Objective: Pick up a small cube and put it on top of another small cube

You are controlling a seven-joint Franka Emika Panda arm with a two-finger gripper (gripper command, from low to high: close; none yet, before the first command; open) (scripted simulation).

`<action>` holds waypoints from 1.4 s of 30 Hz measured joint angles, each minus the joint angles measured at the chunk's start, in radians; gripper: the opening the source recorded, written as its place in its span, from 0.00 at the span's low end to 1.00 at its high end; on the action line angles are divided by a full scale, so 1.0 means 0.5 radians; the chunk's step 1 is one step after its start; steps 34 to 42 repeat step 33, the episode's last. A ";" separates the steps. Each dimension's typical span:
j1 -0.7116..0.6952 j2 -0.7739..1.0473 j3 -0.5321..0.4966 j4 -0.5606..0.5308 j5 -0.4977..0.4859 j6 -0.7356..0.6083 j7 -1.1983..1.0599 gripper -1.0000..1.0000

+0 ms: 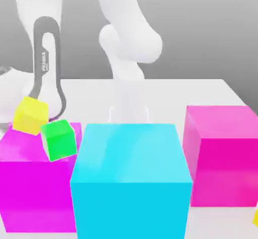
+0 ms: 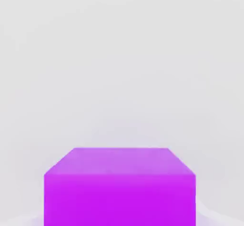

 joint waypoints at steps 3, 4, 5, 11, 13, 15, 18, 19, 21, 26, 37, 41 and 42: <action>0.014 -0.202 -0.030 -0.027 -0.085 -0.161 0.059 0.00; 0.016 -0.239 -0.011 0.010 -0.067 -0.193 0.032 0.00; 0.028 -0.278 0.014 0.057 -0.055 -0.239 -0.004 0.00; 0.264 -0.505 0.154 0.397 0.133 -0.570 -0.355 0.00; 0.352 -0.584 0.188 0.485 0.165 -0.713 -0.459 0.00; 0.432 -0.664 0.225 0.548 0.150 -0.878 -0.533 0.00; 0.522 -0.785 0.289 0.635 0.119 -1.136 -0.639 0.00; 0.551 -0.825 0.314 0.663 0.110 -1.223 -0.676 0.00; 0.610 -0.907 0.370 0.719 0.098 -1.396 -0.753 0.00; 0.678 -1.033 0.481 0.725 -0.067 -1.712 -0.784 0.00; 0.670 -0.936 0.504 0.536 -0.115 -1.464 -0.756 1.00; 0.670 -0.936 0.504 0.536 -0.115 -1.464 -0.756 1.00; 0.670 -0.936 0.504 0.536 -0.115 -1.464 -0.756 1.00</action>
